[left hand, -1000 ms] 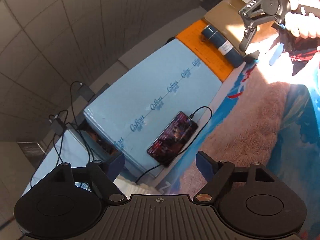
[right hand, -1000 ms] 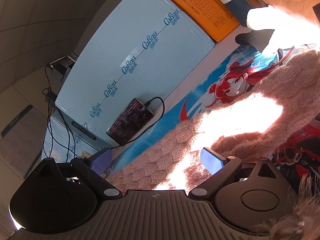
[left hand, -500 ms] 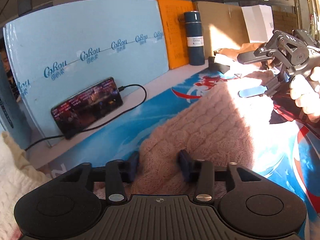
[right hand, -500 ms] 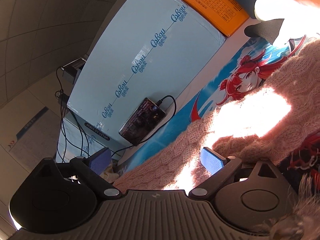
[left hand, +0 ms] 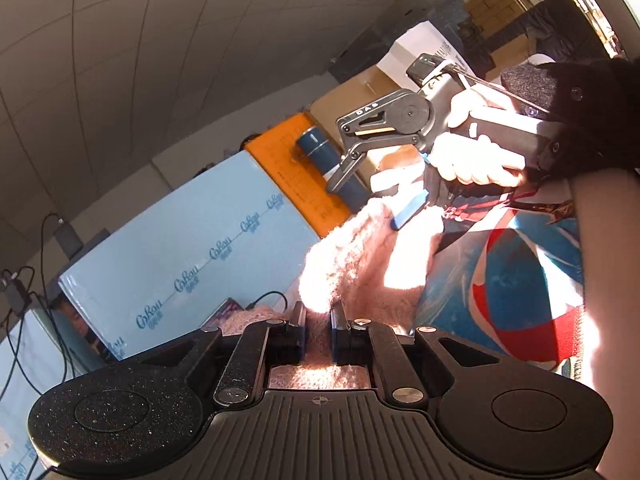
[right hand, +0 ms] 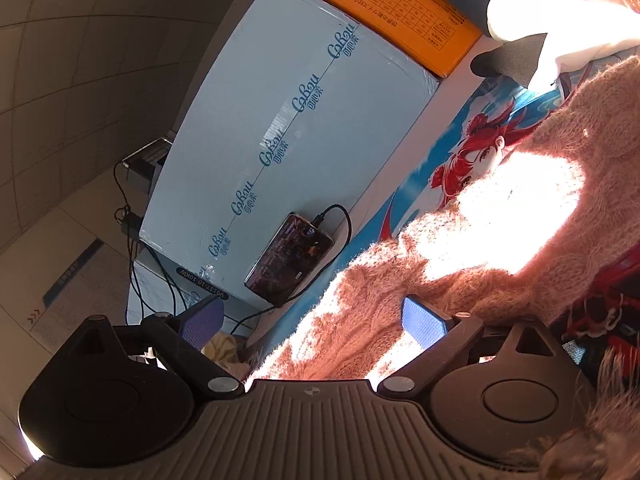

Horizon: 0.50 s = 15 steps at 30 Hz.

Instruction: Fold clothes

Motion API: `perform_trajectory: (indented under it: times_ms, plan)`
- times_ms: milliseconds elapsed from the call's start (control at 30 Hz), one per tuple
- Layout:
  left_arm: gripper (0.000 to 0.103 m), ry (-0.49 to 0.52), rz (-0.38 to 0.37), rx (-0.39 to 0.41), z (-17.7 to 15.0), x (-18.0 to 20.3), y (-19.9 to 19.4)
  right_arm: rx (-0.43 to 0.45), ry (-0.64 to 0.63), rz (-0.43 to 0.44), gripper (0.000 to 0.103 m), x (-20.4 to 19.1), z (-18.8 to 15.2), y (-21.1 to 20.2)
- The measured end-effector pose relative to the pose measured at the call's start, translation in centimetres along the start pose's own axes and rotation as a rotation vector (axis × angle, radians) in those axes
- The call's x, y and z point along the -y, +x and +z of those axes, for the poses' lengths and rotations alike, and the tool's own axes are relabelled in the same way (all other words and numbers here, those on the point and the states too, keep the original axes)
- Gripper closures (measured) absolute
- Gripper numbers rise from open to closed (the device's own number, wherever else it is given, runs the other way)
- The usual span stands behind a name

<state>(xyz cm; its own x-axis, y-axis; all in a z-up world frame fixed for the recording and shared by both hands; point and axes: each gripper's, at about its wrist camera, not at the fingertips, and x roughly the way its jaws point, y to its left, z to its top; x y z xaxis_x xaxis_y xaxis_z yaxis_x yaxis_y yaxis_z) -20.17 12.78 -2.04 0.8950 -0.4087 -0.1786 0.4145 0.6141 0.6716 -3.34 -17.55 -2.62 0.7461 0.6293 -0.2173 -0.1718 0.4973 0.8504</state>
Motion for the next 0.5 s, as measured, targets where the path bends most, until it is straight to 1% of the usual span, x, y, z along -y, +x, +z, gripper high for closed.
perform_trajectory:
  times_ms: [33,67,100,167,200,233,300,367,400,467,500]
  plan:
    - [0.093,0.030,0.009,0.011,0.2,0.5,-0.5,-0.002,-0.013,-0.036,0.010,-0.3,-0.1,0.0]
    - [0.093,0.044,0.002,0.016,0.4,0.8,-0.7,-0.005,-0.025,-0.071,0.015,-0.6,-0.3,0.0]
    - [0.093,0.046,-0.009,0.014,0.5,1.0,-0.9,-0.007,-0.038,-0.107,0.029,-0.9,-0.4,0.1]
    - [0.093,0.045,-0.016,0.006,0.5,1.5,-1.4,-0.008,-0.064,-0.183,0.082,-1.3,-0.8,0.0]
    - [0.093,0.040,-0.006,-0.001,0.5,1.5,-1.5,-0.002,-0.081,-0.215,0.089,-1.5,-1.1,-0.2]
    - [0.093,0.028,0.008,-0.005,0.4,1.3,-1.6,0.020,-0.116,-0.214,0.093,-2.1,-1.6,-1.2]
    - [0.093,-0.015,0.033,-0.015,0.4,0.5,-2.0,0.065,-0.185,-0.213,0.095,-3.2,-2.6,-3.1]
    - [0.093,-0.054,0.027,-0.014,0.4,0.0,-2.6,0.110,-0.255,-0.211,0.095,-4.4,-3.6,-5.0]
    - [0.093,-0.078,0.013,-0.010,0.4,-0.2,-3.0,0.133,-0.290,-0.210,0.095,-5.0,-4.1,-6.0]
    - [0.093,-0.165,-0.068,0.017,0.3,-0.9,-4.3,0.164,-0.343,-0.197,0.095,-6.1,-5.2,-8.2]
    - [0.093,-0.216,-0.111,0.021,0.2,-1.3,-4.8,0.170,-0.345,-0.192,0.095,-6.4,-5.7,-9.4]
